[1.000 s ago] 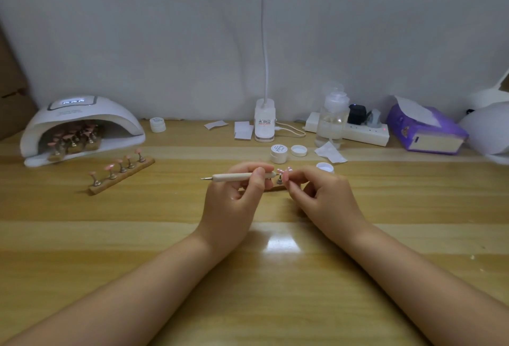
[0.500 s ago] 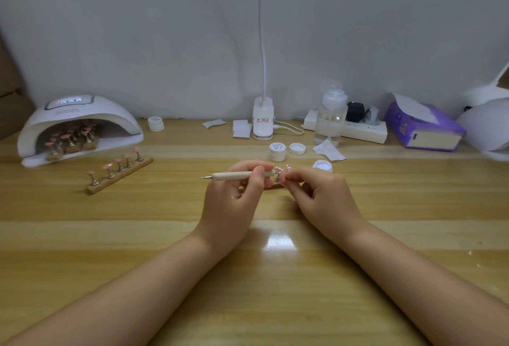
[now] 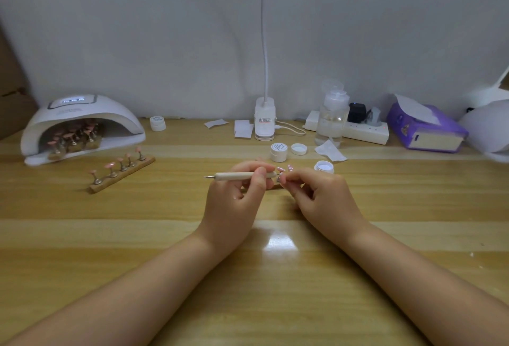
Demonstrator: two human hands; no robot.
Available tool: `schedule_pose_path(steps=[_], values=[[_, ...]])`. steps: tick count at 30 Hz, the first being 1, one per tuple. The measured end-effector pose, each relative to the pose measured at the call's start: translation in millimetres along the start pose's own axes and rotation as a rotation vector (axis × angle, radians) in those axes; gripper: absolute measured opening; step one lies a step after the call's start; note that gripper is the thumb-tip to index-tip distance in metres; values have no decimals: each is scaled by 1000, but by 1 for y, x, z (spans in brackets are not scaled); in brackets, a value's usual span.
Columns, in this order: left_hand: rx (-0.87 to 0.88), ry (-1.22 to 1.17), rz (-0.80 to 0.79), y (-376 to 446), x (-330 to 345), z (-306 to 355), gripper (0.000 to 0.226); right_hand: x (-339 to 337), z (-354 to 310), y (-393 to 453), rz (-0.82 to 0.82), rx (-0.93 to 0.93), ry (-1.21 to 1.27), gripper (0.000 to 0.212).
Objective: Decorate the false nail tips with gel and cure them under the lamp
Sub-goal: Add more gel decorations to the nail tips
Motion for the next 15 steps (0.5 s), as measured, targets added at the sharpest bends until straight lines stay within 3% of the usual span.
schedule_pose_path(steps=[15], values=[[9, -2, -22, 0, 2, -1, 20, 1, 2, 0, -11, 5, -3, 5]])
Point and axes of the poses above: each hand's wrist, its own y-axis towards the middle knuckle, its own x-axis out of the palm, z = x × y, the point moved 10 cm from there along y, towards the middle knuckle, and after that the axes turned 3 degrees about y, right-handed, at the moved point
